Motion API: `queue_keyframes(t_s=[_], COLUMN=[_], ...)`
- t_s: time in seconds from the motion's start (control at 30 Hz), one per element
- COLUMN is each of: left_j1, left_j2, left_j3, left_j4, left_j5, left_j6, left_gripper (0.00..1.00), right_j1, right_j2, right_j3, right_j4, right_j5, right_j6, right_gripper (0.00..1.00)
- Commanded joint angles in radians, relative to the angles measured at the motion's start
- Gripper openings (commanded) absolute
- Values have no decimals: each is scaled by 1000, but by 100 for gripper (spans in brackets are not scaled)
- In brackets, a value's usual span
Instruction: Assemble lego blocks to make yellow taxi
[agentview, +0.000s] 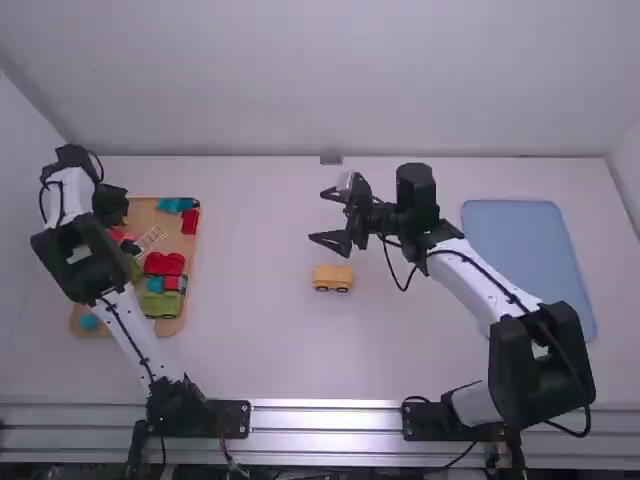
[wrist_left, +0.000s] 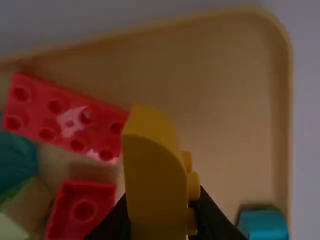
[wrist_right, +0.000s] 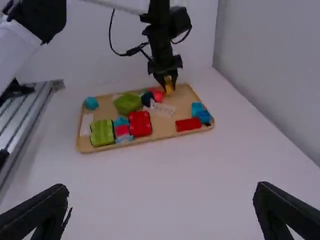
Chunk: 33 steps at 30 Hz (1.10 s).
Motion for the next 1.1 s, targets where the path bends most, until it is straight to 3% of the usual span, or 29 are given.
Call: queue_keyframes(t_s=[0.0, 0.23, 0.4, 0.43, 0.47, 0.53, 0.63, 0.77, 1.07], left_j1=[-1, -3, -26, -50, -50, -84, -171, -331, -710], left_j2=[-106, -279, -470, -584, -584, -693, -862, -1075, -1317], left_j3=[13, -142, -403, -565, -565, -720, -954, -1205, -1470], left_j4=[-7, 51, 228, 350, 350, 481, 692, 918, 1044], left_j5=[-10, 7, 7, 18, 18, 28, 36, 36, 86], left_j6=[50, 93, 118, 166, 166, 229, 309, 468, 806], left_gripper=[15, 12, 13, 12, 12, 4, 2, 3, 7], right_j1=[4, 3, 6, 19, 19, 35, 51, 39, -47], right_j2=[-22, -22, -22, -22, -22, -22, -22, -20, 39], right_j3=[28, 28, 28, 28, 28, 28, 28, 28, 28], right_j4=[11, 35, 58, 75, 75, 79, 90, 113, 165], right_j5=[-33, 85, 96, 111, 111, 175, 319, 344, 176], right_j6=[8, 157, 165, 165, 165, 174, 268, 323, 435], right_gripper=[99, 99, 99, 99, 99, 99, 99, 99, 99])
